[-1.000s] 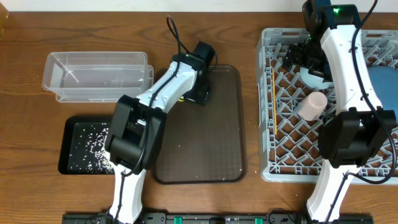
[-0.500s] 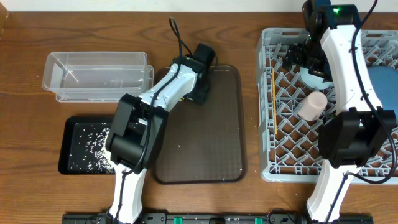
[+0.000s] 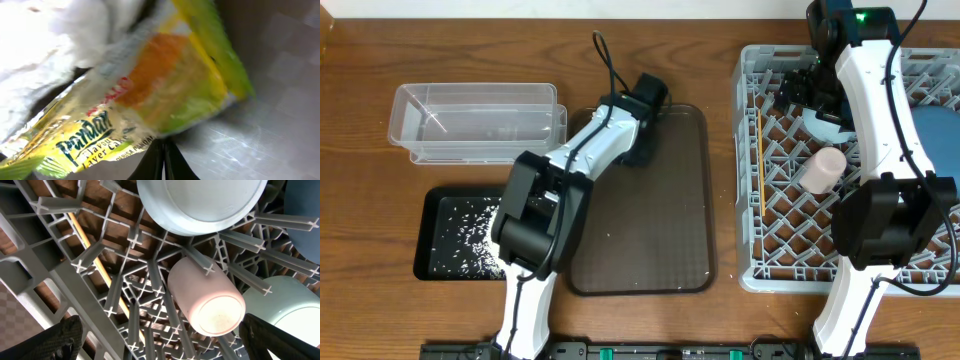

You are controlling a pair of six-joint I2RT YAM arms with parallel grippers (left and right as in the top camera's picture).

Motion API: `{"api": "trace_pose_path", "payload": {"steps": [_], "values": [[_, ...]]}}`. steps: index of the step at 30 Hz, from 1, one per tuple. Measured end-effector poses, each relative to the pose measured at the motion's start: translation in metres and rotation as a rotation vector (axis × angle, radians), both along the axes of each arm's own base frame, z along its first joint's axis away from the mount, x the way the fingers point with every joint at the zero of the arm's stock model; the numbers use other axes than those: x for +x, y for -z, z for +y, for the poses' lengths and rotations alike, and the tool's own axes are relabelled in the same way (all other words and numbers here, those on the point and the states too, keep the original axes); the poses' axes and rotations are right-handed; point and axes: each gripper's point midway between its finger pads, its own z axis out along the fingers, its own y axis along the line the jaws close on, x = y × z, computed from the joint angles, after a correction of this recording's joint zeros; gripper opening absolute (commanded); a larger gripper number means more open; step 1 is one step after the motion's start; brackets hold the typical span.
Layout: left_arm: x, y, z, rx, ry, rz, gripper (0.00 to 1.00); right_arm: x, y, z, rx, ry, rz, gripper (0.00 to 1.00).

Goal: Sort waste into correct bins and load items into the dishwasher rack
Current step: 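Grasp the yellow snack wrapper with the left gripper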

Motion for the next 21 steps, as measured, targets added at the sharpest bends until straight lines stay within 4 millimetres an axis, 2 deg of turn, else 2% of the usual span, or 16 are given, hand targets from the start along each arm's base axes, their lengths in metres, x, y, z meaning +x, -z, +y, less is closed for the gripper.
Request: {"api": "trace_pose_path", "payload": {"steps": [6, 9, 10, 11, 12, 14, 17, 21], "values": [[-0.018, 0.000, -0.029, 0.006, 0.071, 0.012, 0.06, 0.000, 0.000, 0.000, 0.000, 0.000, 0.000, 0.99], [-0.025, -0.007, -0.047, -0.002, 0.115, -0.002, 0.08, 0.000, 0.000, 0.000, 0.000, 0.000, 0.000, 0.99], [-0.027, -0.013, -0.052, -0.009, 0.127, -0.014, 0.22, 0.000, 0.000, 0.000, 0.000, 0.000, 0.000, 0.99], [-0.028, -0.019, -0.056, -0.017, 0.137, -0.027, 0.43, 0.000, 0.000, 0.000, 0.000, 0.000, 0.000, 0.99], [-0.028, -0.027, -0.059, -0.026, 0.138, -0.043, 0.57, 0.000, 0.000, 0.000, 0.000, 0.000, 0.000, 0.99], [-0.024, -0.046, -0.059, -0.035, 0.137, -0.089, 0.72, 0.000, 0.000, 0.000, 0.000, 0.000, 0.000, 0.99], [-0.016, -0.064, -0.051, -0.030, 0.117, -0.141, 0.75, 0.000, 0.000, 0.000, 0.000, 0.000, 0.000, 0.99], [-0.005, -0.066, -0.035, -0.001, 0.108, -0.160, 0.75, 0.000, 0.000, 0.000, 0.000, 0.000, 0.000, 0.99]]}}
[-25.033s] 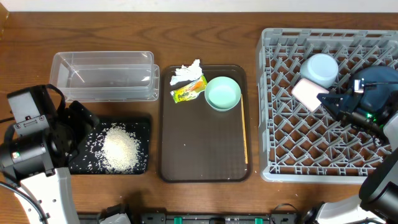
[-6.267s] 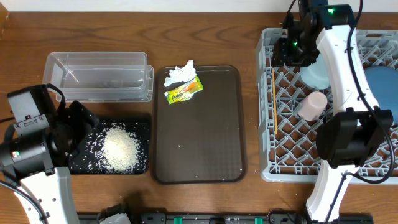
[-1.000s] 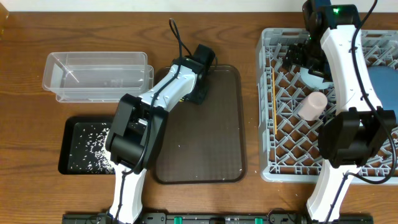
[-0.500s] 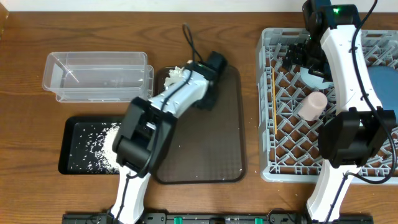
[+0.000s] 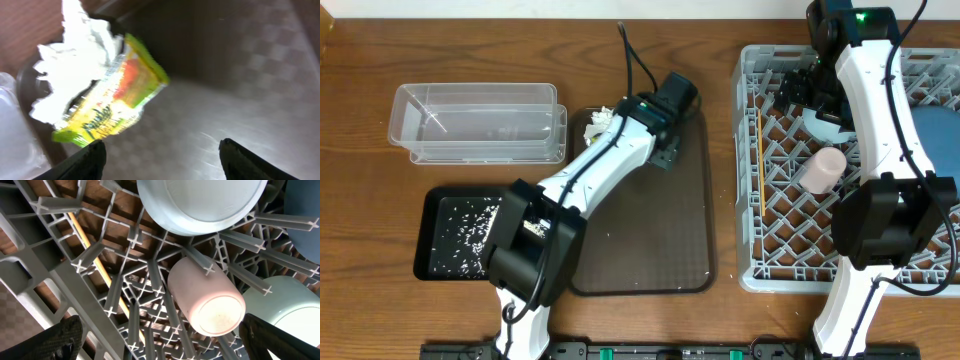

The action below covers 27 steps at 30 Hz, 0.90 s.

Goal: Sort waste into correct bins and load items into the dishwasher rack
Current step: 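Grasp the yellow snack wrapper with the left gripper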

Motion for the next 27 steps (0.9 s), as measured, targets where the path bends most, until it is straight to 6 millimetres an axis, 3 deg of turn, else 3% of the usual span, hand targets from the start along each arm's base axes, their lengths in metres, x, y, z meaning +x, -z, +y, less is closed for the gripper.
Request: {"api": "trace_pose_path", "payload": {"steps": [7, 15, 23, 27], "values": [[0.016, 0.009, 0.017, 0.034, 0.020, -0.007, 0.75, 0.000, 0.000, 0.000, 0.000, 0.000, 0.000, 0.99], [0.014, 0.060, 0.025, 0.118, 0.098, 0.079, 0.74, 0.000, 0.000, 0.000, 0.000, 0.000, 0.000, 0.99], [0.030, 0.056, 0.018, 0.105, 0.136, 0.014, 0.71, 0.000, 0.000, 0.000, 0.000, 0.000, 0.000, 0.99], [0.034, 0.057, 0.016, 0.102, 0.143, 0.000, 0.63, 0.000, 0.000, 0.000, 0.000, 0.000, 0.000, 0.99]]}}
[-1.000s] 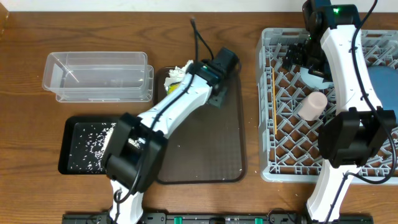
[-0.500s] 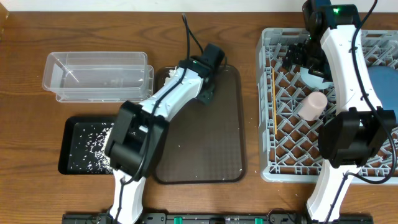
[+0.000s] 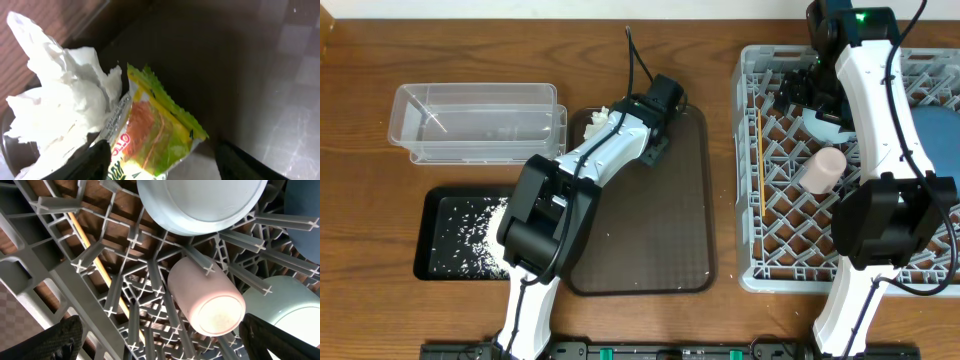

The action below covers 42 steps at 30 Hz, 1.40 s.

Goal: Sort waste into correct bins and load items into the dishwasher rack
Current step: 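Grasp the yellow snack wrapper with the left gripper, then carry the wrapper to the clear bin and drop it inside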

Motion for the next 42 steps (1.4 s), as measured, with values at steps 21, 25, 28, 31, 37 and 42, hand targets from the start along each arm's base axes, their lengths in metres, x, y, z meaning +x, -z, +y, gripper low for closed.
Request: {"api": "trace_pose_path", "payload": {"steps": [21, 25, 28, 31, 37, 42], "values": [[0.001, 0.009, 0.018, -0.006, -0.034, 0.022, 0.06, 0.000, 0.000, 0.000, 0.000, 0.000, 0.000, 0.99], [-0.006, 0.011, 0.013, -0.006, -0.016, 0.047, 0.06, 0.000, 0.000, 0.000, 0.000, 0.000, 0.000, 0.99], [-0.016, 0.012, 0.007, 0.008, 0.005, 0.071, 0.06, 0.000, 0.000, 0.000, 0.000, 0.000, 0.000, 0.99], [-0.030, 0.010, -0.008, 0.014, 0.046, 0.092, 0.06, 0.000, 0.000, 0.000, 0.000, 0.000, 0.000, 0.99], [-0.058, -0.019, -0.053, -0.044, 0.127, 0.058, 0.06, 0.000, 0.000, 0.000, 0.000, 0.000, 0.000, 0.99], [-0.050, -0.104, -0.080, -0.179, 0.133, -0.156, 0.06, 0.000, 0.000, 0.000, 0.000, 0.000, 0.000, 0.99]]}}
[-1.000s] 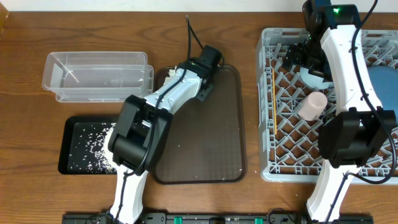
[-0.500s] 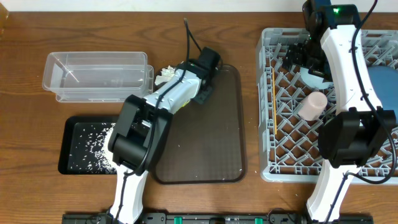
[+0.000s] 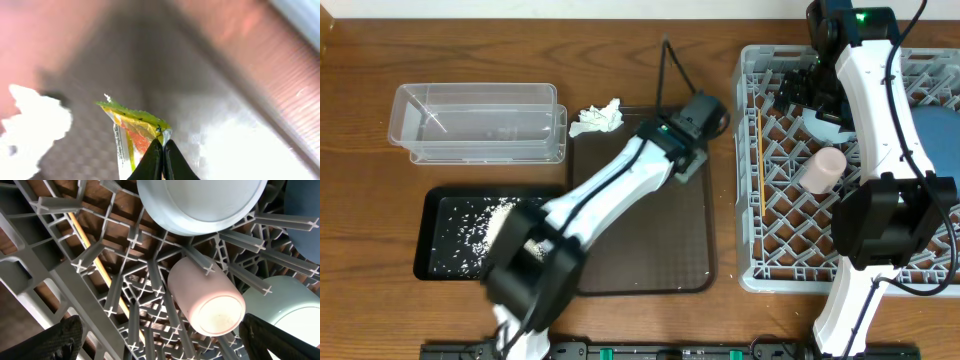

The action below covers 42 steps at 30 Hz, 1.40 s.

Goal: Sort waste into correct bins and load items into the dishwasher rack
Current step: 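Carry the wrapper to the clear bin and drop it inside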

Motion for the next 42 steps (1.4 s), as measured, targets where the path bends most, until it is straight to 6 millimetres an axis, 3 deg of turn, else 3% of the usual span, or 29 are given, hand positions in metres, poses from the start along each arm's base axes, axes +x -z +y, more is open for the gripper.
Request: {"api": "trace_pose_path", "payload": {"steps": [3, 5, 7, 9, 14, 16, 18, 19, 20, 24, 27, 30, 33, 37, 42], "values": [[0.020, -0.051, 0.014, -0.058, -0.090, -0.156, 0.06, 0.000, 0.000, 0.000, 0.000, 0.000, 0.000, 0.99], [0.039, -0.083, 0.037, -0.090, -0.194, -0.262, 0.06, 0.000, 0.000, 0.000, 0.000, 0.000, 0.000, 0.99], [0.054, -0.100, 0.062, -0.108, -0.281, -0.322, 0.06, 0.000, 0.000, 0.000, 0.000, 0.000, 0.000, 0.99], [0.073, -0.111, 0.103, -0.122, -0.416, -0.369, 0.06, 0.000, 0.000, 0.000, 0.000, 0.000, 0.000, 0.99], [0.103, -0.112, 0.212, -0.158, -0.755, -0.414, 0.08, 0.000, 0.000, 0.000, 0.000, 0.000, 0.000, 0.99], [0.108, -0.110, 0.253, -0.173, -0.876, -0.430, 0.15, 0.000, 0.000, 0.000, 0.000, 0.000, 0.000, 0.99], [0.112, -0.106, 0.292, -0.199, -0.999, -0.449, 0.48, 0.000, 0.000, 0.000, 0.000, 0.000, 0.000, 0.99], [0.113, -0.102, 0.307, -0.206, -1.044, -0.452, 0.70, 0.000, 0.000, 0.000, 0.000, 0.000, 0.000, 0.99], [0.113, -0.098, 0.324, -0.218, -1.103, -0.456, 0.78, 0.000, 0.000, 0.000, 0.000, 0.000, 0.000, 0.99], [0.108, -0.083, 0.363, -0.243, -1.247, -0.443, 0.83, 0.000, 0.000, 0.000, 0.000, 0.000, 0.000, 0.99], [0.104, -0.076, 0.369, -0.260, -1.277, -0.417, 0.84, 0.000, 0.000, 0.000, 0.000, 0.000, 0.000, 0.99], [0.107, -0.070, 0.354, -0.327, -1.241, -0.362, 0.84, 0.000, 0.000, 0.000, 0.000, 0.000, 0.000, 0.99], [0.114, -0.064, 0.321, -0.449, -1.146, -0.265, 0.84, 0.000, 0.000, 0.000, 0.000, 0.000, 0.000, 0.99], [0.121, -0.063, 0.262, -0.588, -0.954, -0.146, 0.84, 0.000, 0.000, 0.000, 0.000, 0.000, 0.000, 0.99], [0.119, -0.066, 0.196, -0.575, -0.718, -0.106, 0.84, 0.000, 0.000, 0.000, 0.000, 0.000, 0.000, 0.99]]}}
